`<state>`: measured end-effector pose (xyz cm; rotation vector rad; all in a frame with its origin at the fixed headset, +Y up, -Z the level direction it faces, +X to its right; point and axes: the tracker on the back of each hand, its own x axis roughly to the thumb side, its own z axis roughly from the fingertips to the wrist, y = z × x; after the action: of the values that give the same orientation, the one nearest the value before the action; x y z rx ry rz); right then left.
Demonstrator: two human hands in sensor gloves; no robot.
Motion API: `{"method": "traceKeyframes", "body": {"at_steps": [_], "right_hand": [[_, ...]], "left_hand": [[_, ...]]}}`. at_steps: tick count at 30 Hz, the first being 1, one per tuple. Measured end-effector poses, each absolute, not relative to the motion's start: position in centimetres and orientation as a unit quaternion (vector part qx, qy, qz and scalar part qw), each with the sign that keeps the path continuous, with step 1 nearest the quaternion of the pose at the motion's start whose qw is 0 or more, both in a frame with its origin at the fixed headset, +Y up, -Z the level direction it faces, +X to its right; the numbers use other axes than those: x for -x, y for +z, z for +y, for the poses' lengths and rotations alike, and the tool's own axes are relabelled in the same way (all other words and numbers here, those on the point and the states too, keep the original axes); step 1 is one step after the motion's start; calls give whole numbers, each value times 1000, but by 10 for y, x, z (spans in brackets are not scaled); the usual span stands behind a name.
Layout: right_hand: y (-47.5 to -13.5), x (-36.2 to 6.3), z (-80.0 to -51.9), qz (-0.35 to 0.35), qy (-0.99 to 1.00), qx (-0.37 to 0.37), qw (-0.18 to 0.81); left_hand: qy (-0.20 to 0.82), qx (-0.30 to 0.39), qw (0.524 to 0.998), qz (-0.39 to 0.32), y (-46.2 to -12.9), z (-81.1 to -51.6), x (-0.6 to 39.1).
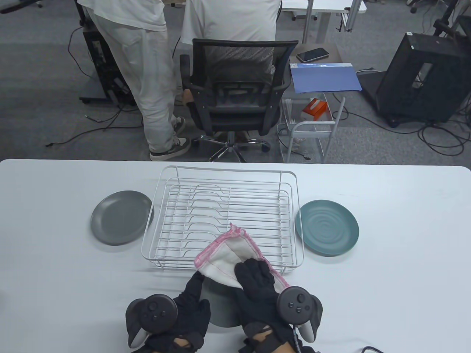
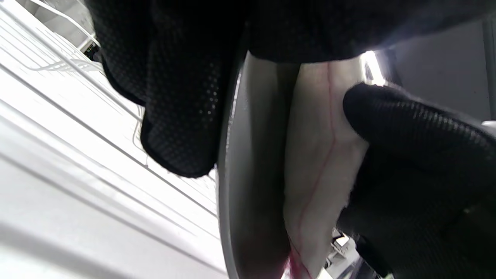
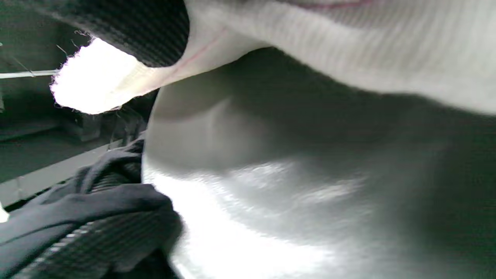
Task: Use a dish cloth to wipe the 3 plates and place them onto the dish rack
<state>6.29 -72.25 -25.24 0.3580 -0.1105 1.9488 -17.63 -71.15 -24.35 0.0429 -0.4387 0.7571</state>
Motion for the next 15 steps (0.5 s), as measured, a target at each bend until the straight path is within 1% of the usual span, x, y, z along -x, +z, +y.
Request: {"method": "traceKeyframes", "body": {"at_steps": [3, 7, 9, 13, 15], "right_hand": [[-252, -59, -723, -37, 793, -172, 583], [-254, -56, -722, 7, 757, -208, 620], [-255, -57, -725, 27, 732, -201, 650], [-252, -57, -724, 40, 663, -189, 724], [-251, -57, -720, 35, 637, -192, 746]], "left_hand": [[364, -20, 907, -210, -244, -712, 175], [369, -38, 913, -169, -243, -713, 180], [383, -37, 912, -143, -246, -714, 184], [417, -39, 903, -92, -251, -716, 197], [434, -44, 896, -77, -252, -716, 204]]}}
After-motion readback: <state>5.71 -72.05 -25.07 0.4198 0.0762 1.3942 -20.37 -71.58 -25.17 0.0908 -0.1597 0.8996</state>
